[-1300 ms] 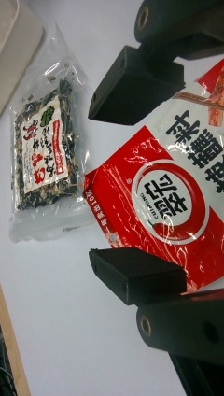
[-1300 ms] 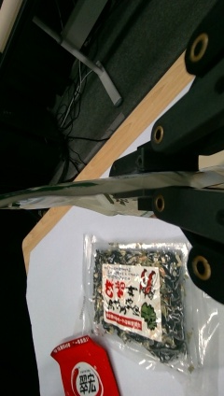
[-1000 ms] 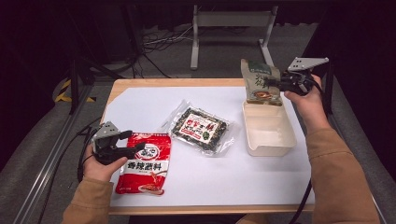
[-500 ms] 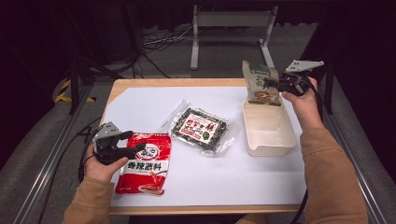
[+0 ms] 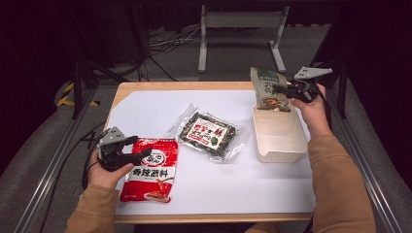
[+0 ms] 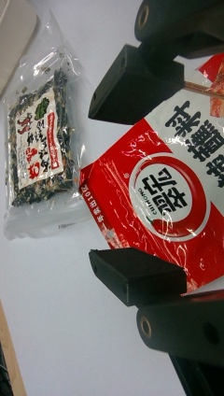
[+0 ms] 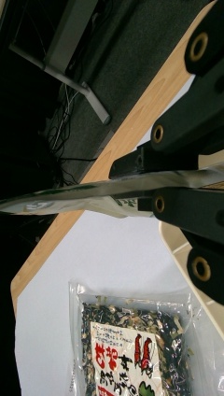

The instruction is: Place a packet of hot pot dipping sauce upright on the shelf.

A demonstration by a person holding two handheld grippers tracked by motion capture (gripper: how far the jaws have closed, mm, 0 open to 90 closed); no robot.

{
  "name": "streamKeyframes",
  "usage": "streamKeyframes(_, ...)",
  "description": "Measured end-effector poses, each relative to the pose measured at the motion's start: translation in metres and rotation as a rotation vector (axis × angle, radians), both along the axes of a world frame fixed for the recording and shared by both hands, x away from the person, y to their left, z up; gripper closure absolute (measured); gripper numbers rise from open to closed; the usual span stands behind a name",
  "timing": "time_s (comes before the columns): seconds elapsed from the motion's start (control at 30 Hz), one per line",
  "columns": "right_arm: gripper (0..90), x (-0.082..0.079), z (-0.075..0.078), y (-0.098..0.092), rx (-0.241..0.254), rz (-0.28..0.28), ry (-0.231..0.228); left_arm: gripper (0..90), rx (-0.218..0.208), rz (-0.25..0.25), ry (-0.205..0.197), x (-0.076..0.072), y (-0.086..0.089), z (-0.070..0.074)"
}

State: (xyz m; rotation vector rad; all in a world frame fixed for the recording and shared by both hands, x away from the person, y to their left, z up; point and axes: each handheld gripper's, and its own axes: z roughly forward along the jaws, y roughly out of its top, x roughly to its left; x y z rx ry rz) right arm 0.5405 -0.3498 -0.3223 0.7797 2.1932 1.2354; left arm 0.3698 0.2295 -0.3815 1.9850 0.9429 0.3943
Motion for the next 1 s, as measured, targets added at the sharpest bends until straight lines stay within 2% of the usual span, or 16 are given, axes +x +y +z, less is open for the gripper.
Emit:
streamKeyframes(0.33,87.7,0.001,-0.008,0.002,0.001,-0.001,0.017,28.0,0.000,-0.008,0.008,0.000,-0.002,-0.002)
streamKeyframes(0.67,83.4,0.001,-0.018,0.001,-0.028,-0.020,0.045,28.0,0.004,-0.014,0.012,0.000,-0.004,-0.003)
streamKeyframes(0.7,83.0,0.000,-0.019,0.001,-0.036,-0.027,0.050,28.0,0.002,-0.014,0.013,0.000,-0.004,-0.003)
streamKeyframes(0.77,82.8,0.000,-0.023,0.001,-0.082,-0.038,0.065,28.0,0.004,-0.016,0.012,0.000,-0.004,-0.003)
streamKeyframes(0.87,83.0,0.000,-0.024,0.002,-0.084,-0.046,0.065,28.0,0.006,-0.017,0.013,0.000,-0.004,-0.004)
streamKeyframes(1.0,83.5,-0.001,-0.026,0.002,-0.110,-0.070,0.070,28.0,0.004,-0.018,0.014,0.000,-0.004,-0.004)
